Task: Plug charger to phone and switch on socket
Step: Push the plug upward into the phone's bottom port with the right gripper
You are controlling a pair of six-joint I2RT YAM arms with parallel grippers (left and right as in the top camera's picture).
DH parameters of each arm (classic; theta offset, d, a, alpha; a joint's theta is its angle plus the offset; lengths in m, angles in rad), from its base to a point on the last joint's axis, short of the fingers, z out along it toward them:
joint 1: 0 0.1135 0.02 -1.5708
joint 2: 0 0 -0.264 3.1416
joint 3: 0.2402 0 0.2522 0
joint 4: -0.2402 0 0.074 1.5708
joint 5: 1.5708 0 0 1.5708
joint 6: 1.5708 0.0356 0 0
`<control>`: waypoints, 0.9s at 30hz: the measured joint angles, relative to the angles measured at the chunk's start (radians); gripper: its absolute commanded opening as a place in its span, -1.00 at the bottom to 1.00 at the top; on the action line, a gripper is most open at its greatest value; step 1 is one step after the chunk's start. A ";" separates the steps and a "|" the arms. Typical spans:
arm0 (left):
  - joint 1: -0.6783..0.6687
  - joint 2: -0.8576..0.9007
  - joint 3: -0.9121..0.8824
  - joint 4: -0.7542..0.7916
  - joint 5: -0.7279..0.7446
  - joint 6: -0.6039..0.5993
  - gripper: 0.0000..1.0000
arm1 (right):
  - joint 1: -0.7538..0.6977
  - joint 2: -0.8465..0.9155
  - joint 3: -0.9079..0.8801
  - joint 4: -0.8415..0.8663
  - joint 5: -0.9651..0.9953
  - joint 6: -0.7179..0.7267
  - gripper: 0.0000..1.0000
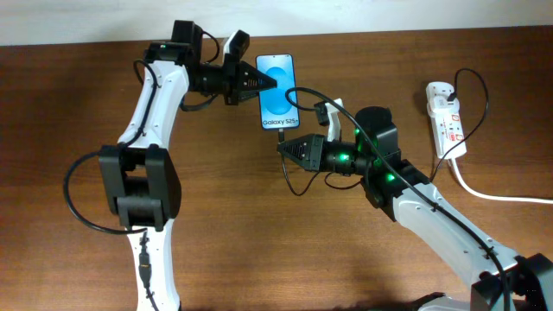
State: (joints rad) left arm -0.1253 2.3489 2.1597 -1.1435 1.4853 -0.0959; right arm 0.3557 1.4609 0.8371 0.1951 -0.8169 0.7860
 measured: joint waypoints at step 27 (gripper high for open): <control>-0.010 0.000 0.000 0.008 0.020 0.010 -1.00 | -0.029 0.000 -0.010 0.030 -0.046 0.000 -0.92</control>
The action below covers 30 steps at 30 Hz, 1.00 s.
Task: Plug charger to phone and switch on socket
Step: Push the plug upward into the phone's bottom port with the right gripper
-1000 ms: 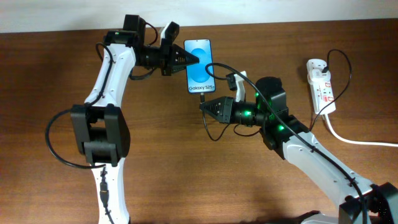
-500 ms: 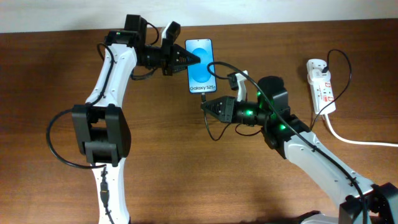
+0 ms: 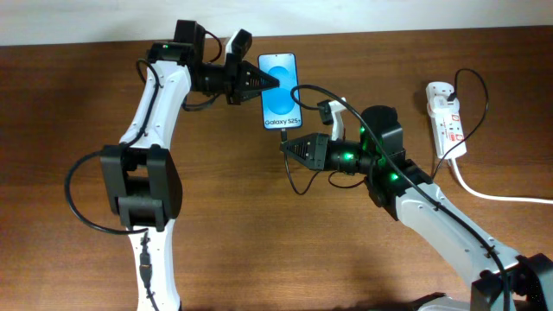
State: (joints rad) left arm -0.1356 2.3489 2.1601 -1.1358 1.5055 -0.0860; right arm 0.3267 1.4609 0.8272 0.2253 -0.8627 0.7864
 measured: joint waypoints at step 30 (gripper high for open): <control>-0.008 0.000 0.000 0.007 0.013 0.045 -1.00 | -0.017 0.000 -0.013 0.030 -0.018 0.023 -0.82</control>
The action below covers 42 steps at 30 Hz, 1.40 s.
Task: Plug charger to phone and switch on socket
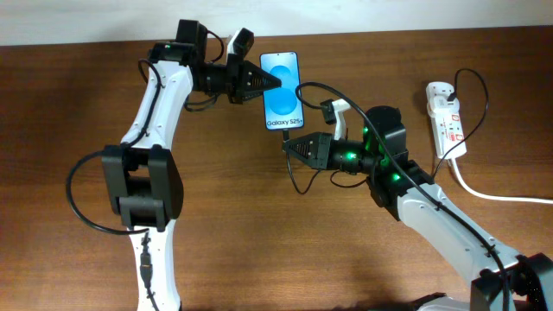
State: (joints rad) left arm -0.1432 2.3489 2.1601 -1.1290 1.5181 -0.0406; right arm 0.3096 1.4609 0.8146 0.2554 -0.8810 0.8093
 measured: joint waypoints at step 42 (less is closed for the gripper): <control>0.018 0.194 -0.033 0.024 -0.603 -0.062 -1.00 | -0.035 0.000 0.005 -0.155 0.076 -0.062 0.15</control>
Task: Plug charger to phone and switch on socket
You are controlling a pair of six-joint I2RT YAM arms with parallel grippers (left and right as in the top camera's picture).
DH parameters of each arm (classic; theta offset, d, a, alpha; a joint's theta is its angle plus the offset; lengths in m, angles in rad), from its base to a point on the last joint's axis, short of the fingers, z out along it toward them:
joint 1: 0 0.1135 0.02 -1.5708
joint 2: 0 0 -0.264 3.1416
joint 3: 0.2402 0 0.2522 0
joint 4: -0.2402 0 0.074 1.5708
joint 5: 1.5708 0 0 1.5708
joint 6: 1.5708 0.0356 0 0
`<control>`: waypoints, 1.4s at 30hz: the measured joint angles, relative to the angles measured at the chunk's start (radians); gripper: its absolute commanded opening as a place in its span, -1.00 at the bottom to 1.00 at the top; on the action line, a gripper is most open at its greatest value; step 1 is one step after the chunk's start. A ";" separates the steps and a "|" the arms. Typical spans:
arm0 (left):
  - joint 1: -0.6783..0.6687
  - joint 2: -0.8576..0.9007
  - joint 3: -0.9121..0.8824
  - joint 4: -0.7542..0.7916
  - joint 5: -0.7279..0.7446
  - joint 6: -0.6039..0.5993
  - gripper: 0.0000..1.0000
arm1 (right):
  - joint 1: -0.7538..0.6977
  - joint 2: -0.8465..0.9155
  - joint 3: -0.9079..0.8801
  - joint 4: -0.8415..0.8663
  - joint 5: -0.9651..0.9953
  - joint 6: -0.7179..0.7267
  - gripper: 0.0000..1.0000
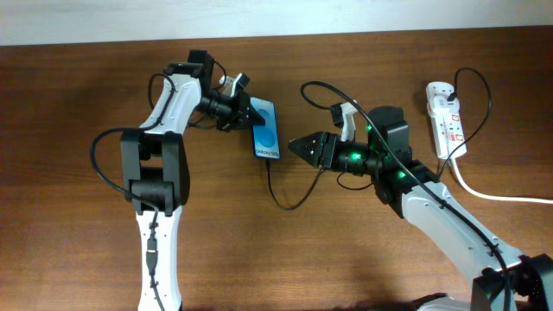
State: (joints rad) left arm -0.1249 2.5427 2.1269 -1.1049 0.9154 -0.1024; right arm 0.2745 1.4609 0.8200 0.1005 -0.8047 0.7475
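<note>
The phone (266, 131), its screen blue, is tilted and narrowed in the overhead view. My left gripper (248, 111) is shut on its upper left edge. A black charger cable (283, 204) runs from the phone's lower end, loops toward the front and passes under my right arm. My right gripper (294, 144) points at the phone from the right, a short gap away, with nothing in it. Its fingers overlap from above, so I cannot tell their spread. The white socket strip (446, 117) lies at the far right with the cable's other end plugged in.
A white mains lead (497, 196) runs from the socket strip off the right edge. The black cable arcs above my right wrist at the back. The brown wooden table (69, 104) ends at a pale wall along the far edge.
My left gripper has moved the phone forward and to the left, and it is now tilted. My right gripper is off the cable end, which stays in the phone and trails behind it.
At first the phone lay flat near the back, my left gripper at its left edge and my right gripper at its lower end with the cable plug. Both held there, creeping slightly right. Now the phone is tilted with the cable in it, and my right gripper is clear.
</note>
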 measured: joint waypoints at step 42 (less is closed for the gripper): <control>-0.002 0.034 0.143 -0.141 -0.196 -0.064 0.34 | 0.000 0.000 0.000 0.000 0.003 0.000 0.15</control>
State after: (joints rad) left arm -0.1268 2.5771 2.2696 -1.2461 0.7189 -0.1661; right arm 0.2745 1.4609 0.8200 0.1001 -0.8017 0.7471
